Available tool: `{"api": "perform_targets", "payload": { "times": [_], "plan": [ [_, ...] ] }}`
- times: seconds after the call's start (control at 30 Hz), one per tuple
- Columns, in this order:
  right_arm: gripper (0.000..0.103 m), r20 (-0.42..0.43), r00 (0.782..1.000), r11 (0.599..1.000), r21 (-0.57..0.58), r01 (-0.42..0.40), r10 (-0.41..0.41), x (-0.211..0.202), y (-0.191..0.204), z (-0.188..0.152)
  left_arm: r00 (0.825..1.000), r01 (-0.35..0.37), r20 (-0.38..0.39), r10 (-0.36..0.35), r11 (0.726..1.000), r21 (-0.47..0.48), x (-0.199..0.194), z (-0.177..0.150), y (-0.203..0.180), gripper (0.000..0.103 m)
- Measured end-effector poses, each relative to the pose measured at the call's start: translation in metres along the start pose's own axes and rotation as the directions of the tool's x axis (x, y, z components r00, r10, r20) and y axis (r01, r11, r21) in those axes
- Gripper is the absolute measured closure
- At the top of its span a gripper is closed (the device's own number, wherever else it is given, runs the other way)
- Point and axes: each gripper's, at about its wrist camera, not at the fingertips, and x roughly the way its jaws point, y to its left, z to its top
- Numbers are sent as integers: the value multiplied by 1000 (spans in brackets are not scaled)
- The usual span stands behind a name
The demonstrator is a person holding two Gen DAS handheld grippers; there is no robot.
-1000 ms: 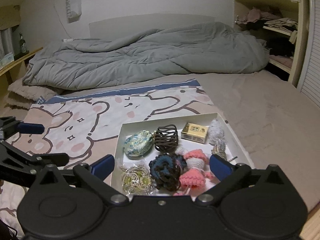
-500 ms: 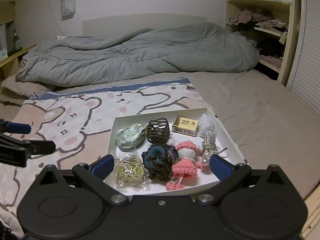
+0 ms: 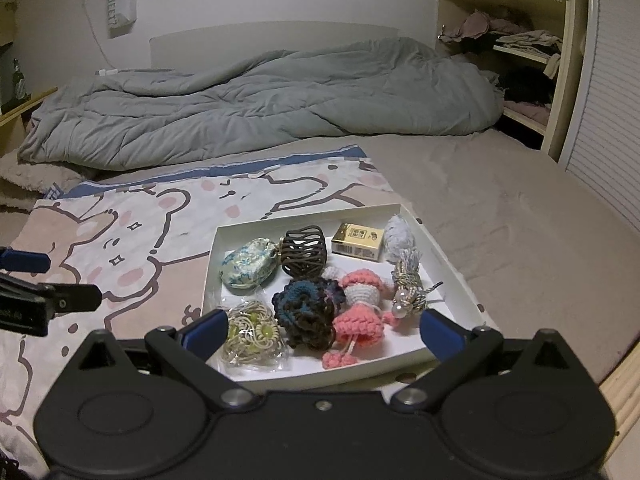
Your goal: Organize objects
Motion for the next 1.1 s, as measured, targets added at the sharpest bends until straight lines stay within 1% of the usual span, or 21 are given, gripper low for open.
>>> {"api": "perform_targets", "payload": {
  "times": [0.4,1.1],
  "plan": [
    [0,-10,1000,1000,7,-1,1,1,0,1,1000,3,-8,-3,1000,-14,1,0,1,2],
    [0,-19,1000,1000,5,5,-5,4,-1,0,1000,-3,-7,3,1000,-6,0,0,0,2]
  ]
}}
